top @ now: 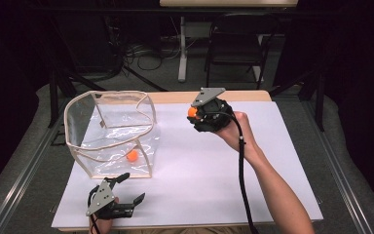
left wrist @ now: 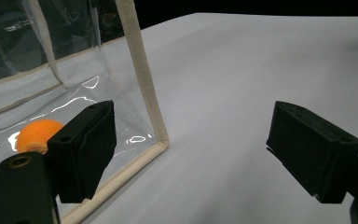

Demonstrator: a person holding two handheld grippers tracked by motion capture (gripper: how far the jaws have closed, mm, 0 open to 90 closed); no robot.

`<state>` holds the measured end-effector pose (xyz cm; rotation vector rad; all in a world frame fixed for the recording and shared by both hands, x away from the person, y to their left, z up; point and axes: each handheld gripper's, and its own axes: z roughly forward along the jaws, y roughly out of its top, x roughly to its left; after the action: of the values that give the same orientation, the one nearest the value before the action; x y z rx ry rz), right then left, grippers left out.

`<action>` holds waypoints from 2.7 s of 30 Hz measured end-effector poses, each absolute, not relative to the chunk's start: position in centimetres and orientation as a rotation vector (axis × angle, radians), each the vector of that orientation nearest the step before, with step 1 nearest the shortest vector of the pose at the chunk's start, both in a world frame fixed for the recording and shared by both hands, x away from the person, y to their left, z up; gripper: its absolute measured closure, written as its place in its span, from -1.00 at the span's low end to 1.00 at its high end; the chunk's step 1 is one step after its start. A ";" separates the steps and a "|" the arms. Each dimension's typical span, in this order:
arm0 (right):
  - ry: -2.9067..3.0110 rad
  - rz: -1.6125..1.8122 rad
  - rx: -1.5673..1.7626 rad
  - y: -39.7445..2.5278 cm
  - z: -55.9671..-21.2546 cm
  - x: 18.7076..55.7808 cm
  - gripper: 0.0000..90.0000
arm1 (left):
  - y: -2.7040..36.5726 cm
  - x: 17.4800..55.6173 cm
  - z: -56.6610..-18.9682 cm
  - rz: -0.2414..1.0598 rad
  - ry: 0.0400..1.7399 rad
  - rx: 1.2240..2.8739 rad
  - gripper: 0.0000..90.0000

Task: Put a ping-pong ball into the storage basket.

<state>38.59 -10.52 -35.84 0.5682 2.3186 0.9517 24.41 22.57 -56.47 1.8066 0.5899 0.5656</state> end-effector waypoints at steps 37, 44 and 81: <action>2.307 0.975 0.490 -8.4 -34.4 38.1 0.12 | 22.6 24.4 -56.5 0.564 0.591 1.806 -0.65; 2.303 0.983 0.481 -8.2 -34.3 38.1 0.12 | 22.6 24.4 -56.5 0.563 0.591 1.805 -0.65; 2.307 1.021 0.416 -6.0 -33.6 37.8 0.12 | 22.6 24.4 -56.5 0.563 0.590 1.806 -0.65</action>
<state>37.84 -5.99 -33.56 0.4164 2.3071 1.0210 24.42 22.60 -56.48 1.8060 0.5902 0.5633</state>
